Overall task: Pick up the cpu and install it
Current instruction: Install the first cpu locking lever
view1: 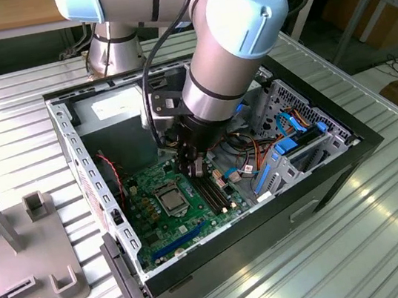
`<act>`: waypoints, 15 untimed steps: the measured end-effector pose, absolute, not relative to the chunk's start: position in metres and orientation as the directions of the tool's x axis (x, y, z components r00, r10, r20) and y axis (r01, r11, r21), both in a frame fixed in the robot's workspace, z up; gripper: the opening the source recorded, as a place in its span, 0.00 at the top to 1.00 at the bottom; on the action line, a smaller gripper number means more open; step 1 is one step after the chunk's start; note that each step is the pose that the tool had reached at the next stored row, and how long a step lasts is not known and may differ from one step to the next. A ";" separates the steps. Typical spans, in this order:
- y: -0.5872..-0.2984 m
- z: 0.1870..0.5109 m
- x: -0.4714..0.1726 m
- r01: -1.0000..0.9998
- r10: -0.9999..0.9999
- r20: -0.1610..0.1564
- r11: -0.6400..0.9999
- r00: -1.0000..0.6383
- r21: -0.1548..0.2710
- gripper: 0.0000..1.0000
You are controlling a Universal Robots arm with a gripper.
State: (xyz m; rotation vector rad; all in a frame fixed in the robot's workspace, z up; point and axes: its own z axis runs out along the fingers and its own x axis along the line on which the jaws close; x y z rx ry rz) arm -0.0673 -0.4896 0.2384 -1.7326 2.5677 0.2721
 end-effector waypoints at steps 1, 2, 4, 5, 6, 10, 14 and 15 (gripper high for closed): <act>-0.490 0.238 -0.067 -0.923 -0.917 -0.124 0.364 -0.379 0.127 0.89; -0.490 0.238 -0.067 -0.923 -0.917 -0.124 0.364 -0.379 0.127 0.89; -0.490 0.238 -0.067 -0.923 -0.917 -0.124 0.364 -0.379 0.127 0.89; -0.490 0.238 -0.067 -0.923 -0.917 -0.124 0.364 -0.379 0.127 0.89; -0.490 0.238 -0.067 -0.923 -0.917 -0.124 0.364 -0.379 0.127 0.89; -0.490 0.238 -0.067 -0.923 -0.917 -0.124 0.364 -0.379 0.127 0.89; -0.490 0.238 -0.067 -0.933 -0.928 -0.123 0.338 -0.353 0.126 0.89; -0.490 0.238 -0.067 -0.938 -0.933 -0.123 0.324 -0.339 0.126 0.89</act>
